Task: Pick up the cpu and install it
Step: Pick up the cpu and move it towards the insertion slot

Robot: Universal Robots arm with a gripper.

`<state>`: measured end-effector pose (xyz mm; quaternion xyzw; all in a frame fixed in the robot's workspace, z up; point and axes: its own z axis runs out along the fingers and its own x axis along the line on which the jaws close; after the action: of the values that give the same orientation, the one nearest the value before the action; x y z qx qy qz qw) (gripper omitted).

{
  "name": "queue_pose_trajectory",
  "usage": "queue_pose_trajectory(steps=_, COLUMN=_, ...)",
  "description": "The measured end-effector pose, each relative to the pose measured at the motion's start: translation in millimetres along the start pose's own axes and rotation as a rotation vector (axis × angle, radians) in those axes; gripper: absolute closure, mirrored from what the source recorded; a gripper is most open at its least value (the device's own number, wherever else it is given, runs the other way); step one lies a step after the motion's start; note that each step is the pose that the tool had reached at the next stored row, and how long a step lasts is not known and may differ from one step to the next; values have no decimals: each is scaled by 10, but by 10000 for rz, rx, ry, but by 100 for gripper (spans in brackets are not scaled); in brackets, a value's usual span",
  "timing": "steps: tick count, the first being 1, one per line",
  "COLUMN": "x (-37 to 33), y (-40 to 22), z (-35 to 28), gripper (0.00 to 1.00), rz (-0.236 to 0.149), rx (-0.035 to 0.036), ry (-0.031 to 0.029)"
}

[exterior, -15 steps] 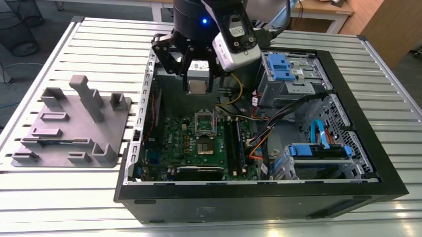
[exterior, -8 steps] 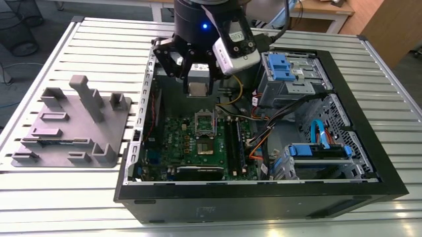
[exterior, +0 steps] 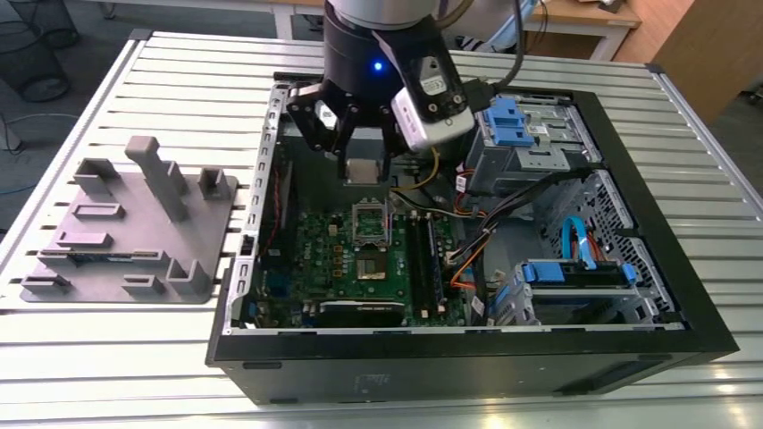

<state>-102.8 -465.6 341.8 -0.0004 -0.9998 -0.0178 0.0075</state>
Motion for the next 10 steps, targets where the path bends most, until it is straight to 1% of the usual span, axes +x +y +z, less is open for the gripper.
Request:
queue_pose_trajectory(steps=7, x=-79, y=-15, z=119, gripper=53, rz=0, rx=0, ry=0)
queue_pose_trajectory(steps=10, x=-88, y=-18, z=173, gripper=53, rz=2, rx=0, ry=0)
